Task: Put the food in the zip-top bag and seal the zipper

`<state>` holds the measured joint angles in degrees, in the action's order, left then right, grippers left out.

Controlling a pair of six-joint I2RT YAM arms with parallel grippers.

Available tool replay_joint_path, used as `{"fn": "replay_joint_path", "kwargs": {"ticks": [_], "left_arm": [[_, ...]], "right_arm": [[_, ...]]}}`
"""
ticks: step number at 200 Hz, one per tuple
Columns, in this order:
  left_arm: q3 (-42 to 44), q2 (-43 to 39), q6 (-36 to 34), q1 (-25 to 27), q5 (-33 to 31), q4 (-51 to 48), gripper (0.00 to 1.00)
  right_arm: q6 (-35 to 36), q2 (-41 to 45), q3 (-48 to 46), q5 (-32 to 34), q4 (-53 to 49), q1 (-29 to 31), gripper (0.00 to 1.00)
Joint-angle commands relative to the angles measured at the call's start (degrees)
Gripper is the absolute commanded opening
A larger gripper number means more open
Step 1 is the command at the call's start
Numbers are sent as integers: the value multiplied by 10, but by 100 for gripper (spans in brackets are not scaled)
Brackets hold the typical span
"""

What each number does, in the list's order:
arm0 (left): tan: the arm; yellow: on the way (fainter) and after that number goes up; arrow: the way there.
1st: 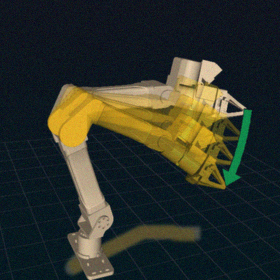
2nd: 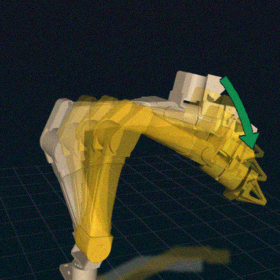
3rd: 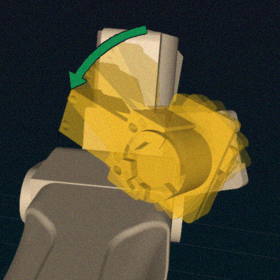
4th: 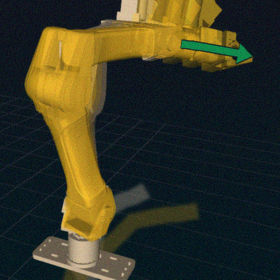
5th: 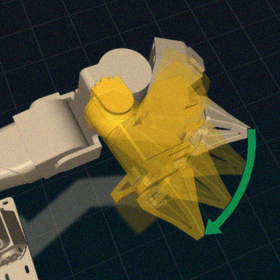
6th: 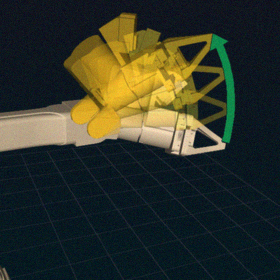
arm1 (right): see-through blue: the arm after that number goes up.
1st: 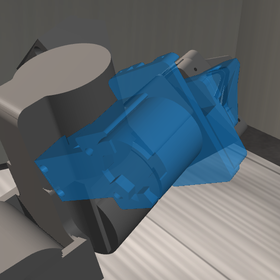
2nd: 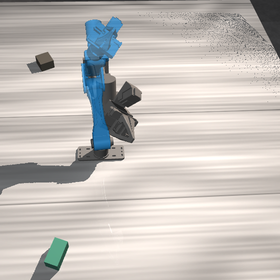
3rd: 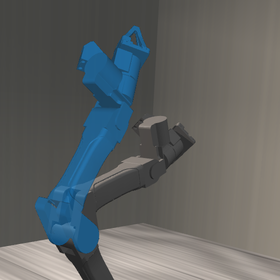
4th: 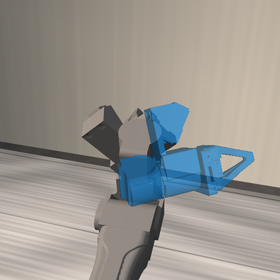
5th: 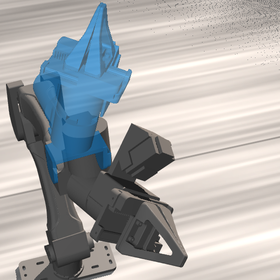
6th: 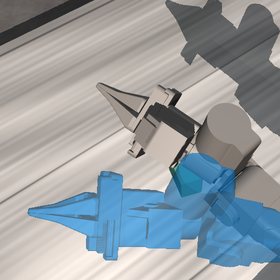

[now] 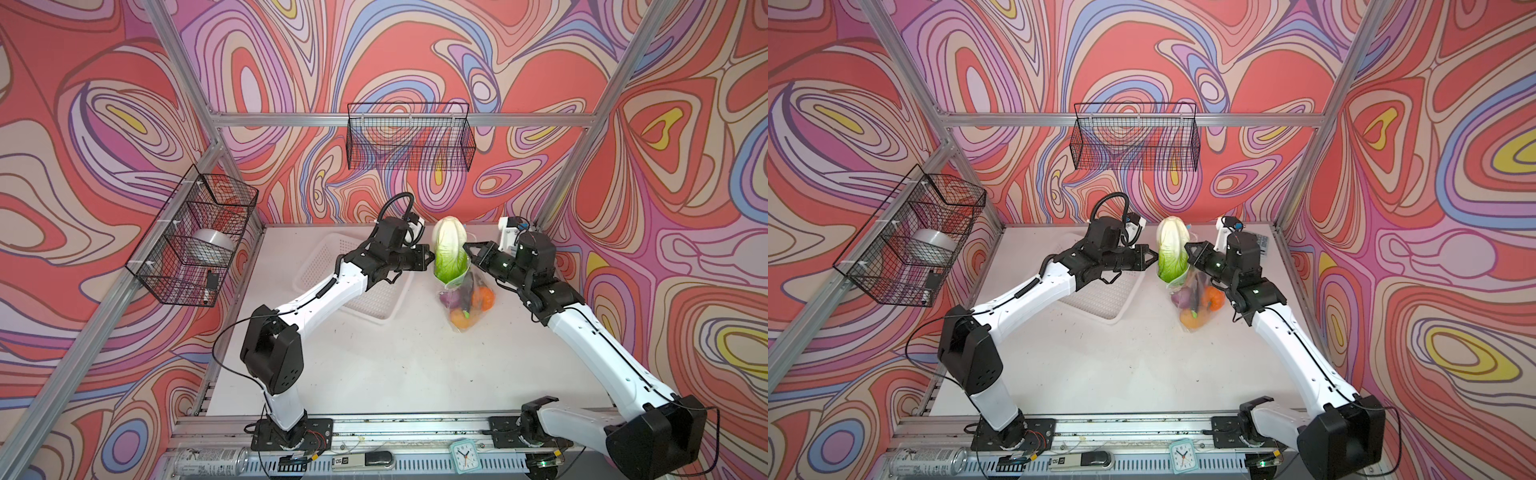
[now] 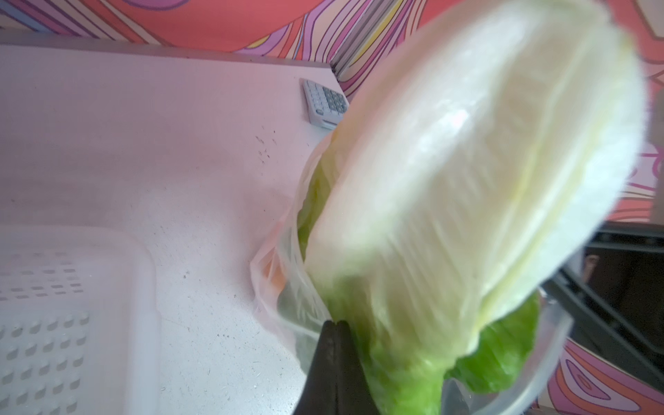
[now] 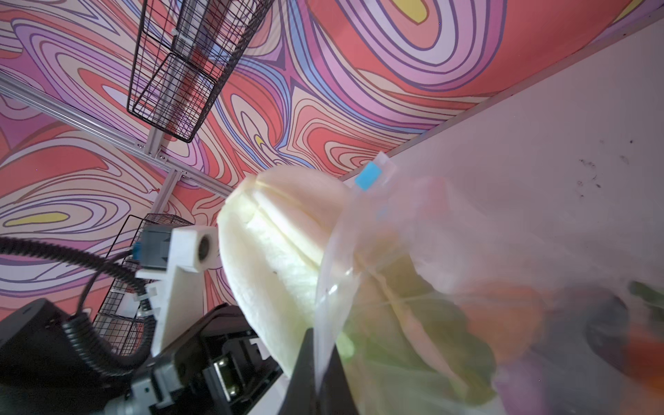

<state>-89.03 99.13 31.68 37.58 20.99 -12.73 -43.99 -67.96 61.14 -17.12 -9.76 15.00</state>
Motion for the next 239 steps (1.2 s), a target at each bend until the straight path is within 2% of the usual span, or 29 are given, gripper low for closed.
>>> {"fn": "replay_joint_path", "kwargs": {"ticks": [1, 86, 139, 153, 169, 194, 239], "left_arm": [[12, -36, -16, -1, -19, 6, 0], [27, -87, -54, -13, -88, -32, 0], [64, -60, 2, -13, -40, -8, 0], [86, -53, 34, -13, -11, 9, 28], [111, -45, 73, -13, 17, 29, 46], [141, -42, 118, -13, 34, 65, 52], [137, -24, 161, -8, 65, 103, 54]], "right_arm": [[7, -1, -7, -4, 11, -1, 0], [24, -2, -11, 13, -12, -2, 0], [19, -2, -12, 8, -3, -2, 0], [19, -3, -12, 7, -3, -2, 0], [18, -4, -12, 6, -2, -2, 0], [16, -4, -12, 3, 1, -2, 0], [17, -2, -14, 5, -1, -2, 0]]}}
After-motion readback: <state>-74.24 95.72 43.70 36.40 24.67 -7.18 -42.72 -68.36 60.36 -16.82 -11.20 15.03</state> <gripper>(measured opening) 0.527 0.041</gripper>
